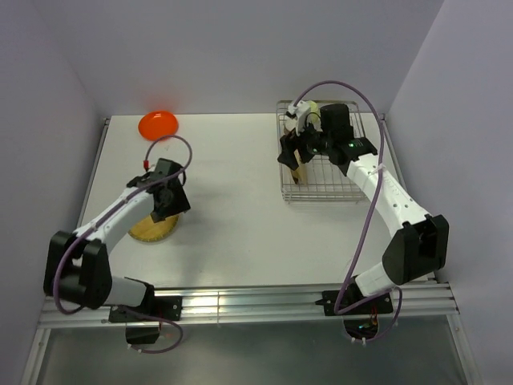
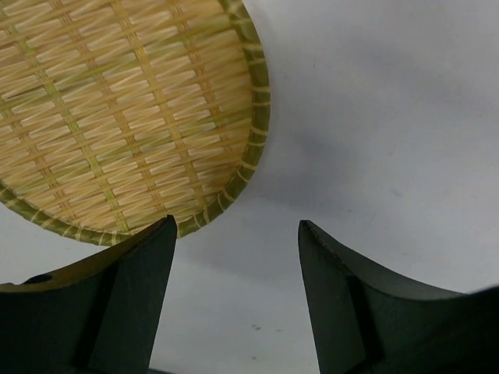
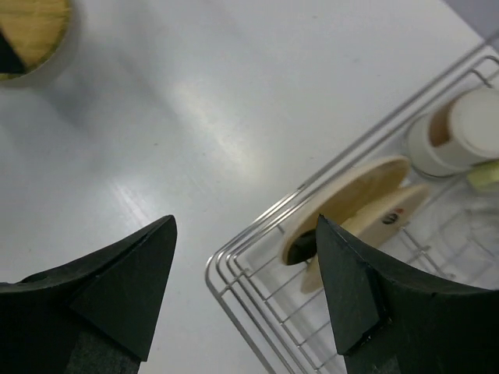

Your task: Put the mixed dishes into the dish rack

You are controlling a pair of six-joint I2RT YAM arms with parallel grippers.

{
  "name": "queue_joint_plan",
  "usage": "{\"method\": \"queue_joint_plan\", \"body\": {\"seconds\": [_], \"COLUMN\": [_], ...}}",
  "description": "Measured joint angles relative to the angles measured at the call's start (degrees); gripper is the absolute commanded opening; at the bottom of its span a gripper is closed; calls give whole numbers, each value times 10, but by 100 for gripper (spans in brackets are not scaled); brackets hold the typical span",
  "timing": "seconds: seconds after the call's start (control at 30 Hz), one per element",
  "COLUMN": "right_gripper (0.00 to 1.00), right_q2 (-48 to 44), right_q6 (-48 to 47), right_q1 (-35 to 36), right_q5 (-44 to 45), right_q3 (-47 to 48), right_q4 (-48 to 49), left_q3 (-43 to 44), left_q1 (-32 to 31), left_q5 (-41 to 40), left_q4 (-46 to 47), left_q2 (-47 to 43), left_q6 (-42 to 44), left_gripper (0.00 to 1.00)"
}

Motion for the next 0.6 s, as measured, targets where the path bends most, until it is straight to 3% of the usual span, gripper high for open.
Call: {"method": "queue_joint_plan", "body": {"seconds": [0.27, 0.53, 0.6], "right_gripper": [79, 79, 79], "right_q2": [15, 14, 14], "right_q6": [-36, -36, -36], "right_q1": [0, 0, 0], "right_q5": [-107, -131, -133], "right_q3": [-4, -22, -25], "right_q4": [-33, -35, -35], "left_q3": [125, 175, 183], "left_q1": [-117, -141, -141], "left_q5": [-160, -269, -287], "left_q4": [-84, -137, -139], "left_q2": [205, 321, 336], "left_q6": [-1, 12, 17], "left_gripper": [69, 64, 47]}}
